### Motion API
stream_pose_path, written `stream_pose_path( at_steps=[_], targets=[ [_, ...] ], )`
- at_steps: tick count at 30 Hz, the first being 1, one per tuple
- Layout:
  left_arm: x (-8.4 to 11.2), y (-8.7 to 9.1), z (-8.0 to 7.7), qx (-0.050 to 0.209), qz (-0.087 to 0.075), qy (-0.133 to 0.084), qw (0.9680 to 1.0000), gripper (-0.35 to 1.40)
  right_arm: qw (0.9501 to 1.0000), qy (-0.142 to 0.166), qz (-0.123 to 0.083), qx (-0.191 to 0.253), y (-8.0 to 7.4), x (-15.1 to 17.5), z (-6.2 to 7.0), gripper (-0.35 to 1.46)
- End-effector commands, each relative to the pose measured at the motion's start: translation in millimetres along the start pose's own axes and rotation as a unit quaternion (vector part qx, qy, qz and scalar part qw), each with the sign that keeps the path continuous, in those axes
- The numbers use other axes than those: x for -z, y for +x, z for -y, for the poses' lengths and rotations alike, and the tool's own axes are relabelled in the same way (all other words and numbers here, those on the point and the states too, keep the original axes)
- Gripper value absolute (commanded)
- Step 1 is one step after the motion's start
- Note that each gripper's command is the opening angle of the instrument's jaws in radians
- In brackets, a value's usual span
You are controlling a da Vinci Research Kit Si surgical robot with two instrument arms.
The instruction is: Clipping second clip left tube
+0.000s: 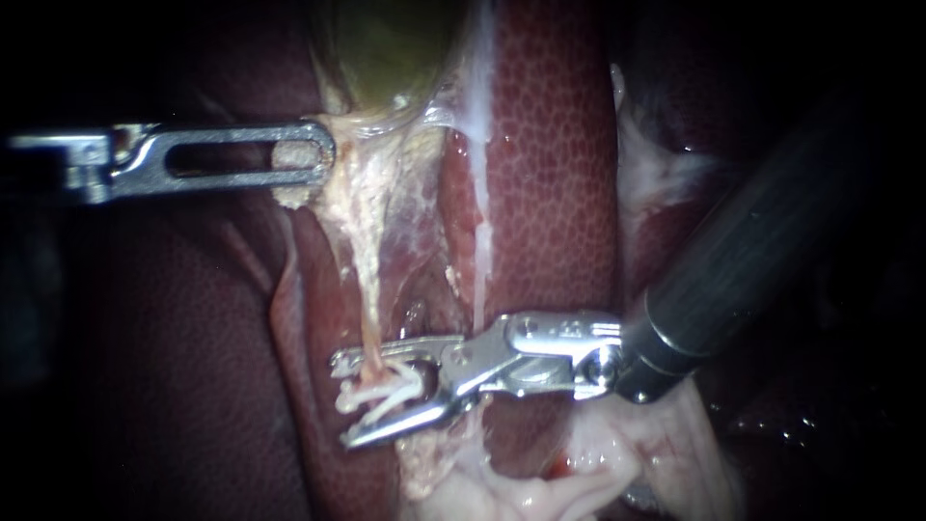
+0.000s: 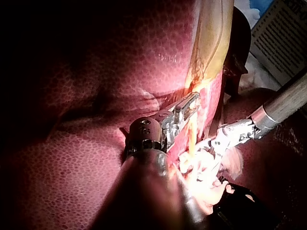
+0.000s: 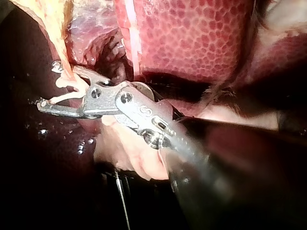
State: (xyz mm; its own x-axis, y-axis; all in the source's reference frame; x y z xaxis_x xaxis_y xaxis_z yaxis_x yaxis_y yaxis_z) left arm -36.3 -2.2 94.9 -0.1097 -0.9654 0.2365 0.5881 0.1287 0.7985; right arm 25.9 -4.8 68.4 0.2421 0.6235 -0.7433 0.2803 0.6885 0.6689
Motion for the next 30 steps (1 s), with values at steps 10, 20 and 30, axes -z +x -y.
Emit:
stream_pose_path(
  at_steps=[10,20,30],
  targets=[
    [-0.1,0.0,0.0,0.0,0.0,0.0,1.0,-0.35,1.0,0.0,0.0,-0.008,-0.3,0.4,-0.4,0.04],
    [-0.1,0.1,0.0,0.0,0.0,0.0,1.0,-0.35,0.9999,0.001,0.003,-0.014,-0.6,0.7,-0.7,-0.35],
    [-0.1,0.1,0.0,0.0,0.0,0.0,1.0,-0.35,0.9999,0.001,0.008,-0.015,-0.6,0.8,-0.7,-0.35]
  ],
)
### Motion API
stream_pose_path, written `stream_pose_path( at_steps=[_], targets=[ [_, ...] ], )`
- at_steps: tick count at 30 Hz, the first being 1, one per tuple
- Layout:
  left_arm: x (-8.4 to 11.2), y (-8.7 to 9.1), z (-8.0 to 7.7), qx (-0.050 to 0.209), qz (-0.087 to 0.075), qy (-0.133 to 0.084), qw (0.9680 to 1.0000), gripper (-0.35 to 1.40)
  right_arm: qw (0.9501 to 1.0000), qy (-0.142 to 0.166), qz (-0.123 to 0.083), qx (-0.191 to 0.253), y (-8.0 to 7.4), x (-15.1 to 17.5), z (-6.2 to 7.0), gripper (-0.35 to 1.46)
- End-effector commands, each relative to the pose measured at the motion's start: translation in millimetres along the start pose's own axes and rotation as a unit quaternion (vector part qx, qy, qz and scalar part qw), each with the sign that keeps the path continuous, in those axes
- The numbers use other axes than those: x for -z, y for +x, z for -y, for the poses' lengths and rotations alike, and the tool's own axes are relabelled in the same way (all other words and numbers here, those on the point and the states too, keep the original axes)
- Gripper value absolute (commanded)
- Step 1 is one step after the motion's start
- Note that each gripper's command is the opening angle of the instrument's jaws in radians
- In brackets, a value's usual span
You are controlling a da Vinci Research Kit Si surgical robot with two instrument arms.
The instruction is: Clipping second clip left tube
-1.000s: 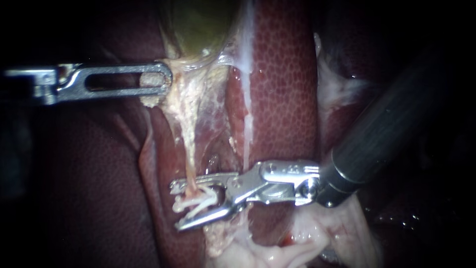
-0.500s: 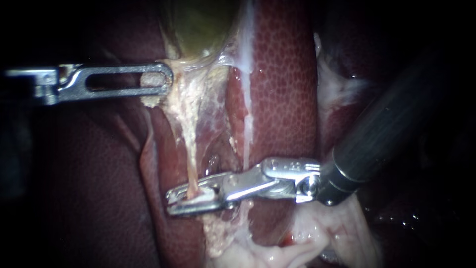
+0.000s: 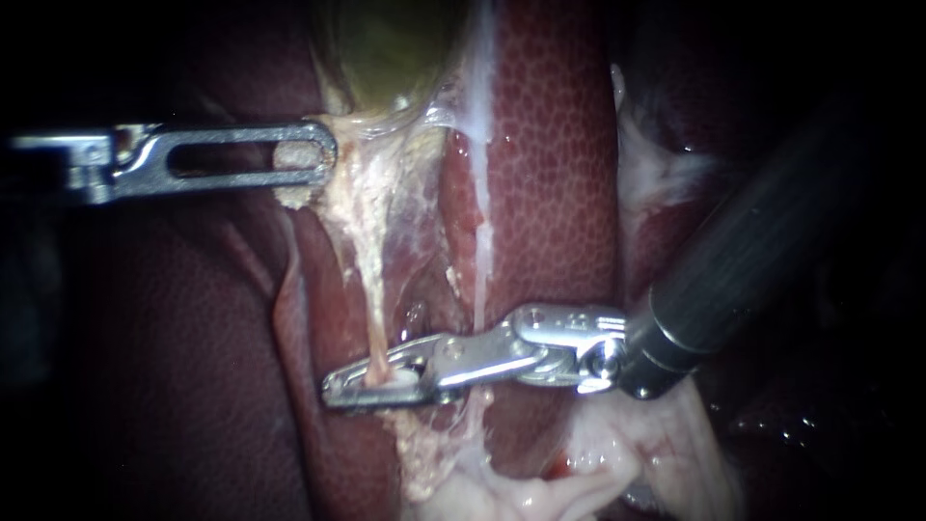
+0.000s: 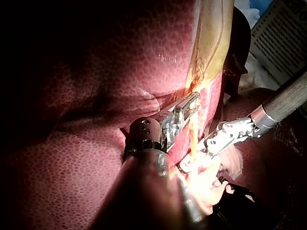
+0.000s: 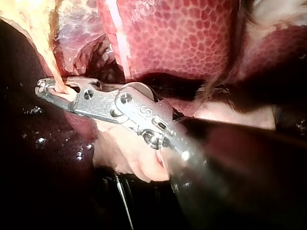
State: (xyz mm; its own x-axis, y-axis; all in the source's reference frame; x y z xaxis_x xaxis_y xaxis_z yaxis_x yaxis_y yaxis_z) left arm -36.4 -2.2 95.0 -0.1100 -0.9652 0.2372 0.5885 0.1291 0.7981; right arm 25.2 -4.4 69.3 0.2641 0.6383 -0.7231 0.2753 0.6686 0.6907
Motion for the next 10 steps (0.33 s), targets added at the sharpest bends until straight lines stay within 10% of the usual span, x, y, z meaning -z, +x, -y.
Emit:
stream_pose_path(
  at_steps=[1,10],
  targets=[
    [0.0,0.0,0.0,0.0,0.0,0.0,1.0,-0.35,1.0,0.0,0.0,0.0,0.1,0.0,0.0,-0.35],
    [0.0,0.0,0.0,0.0,0.0,0.0,1.0,-0.35,1.0,0.0,0.002,0.0,0.0,0.1,0.1,-0.35]
  ],
)
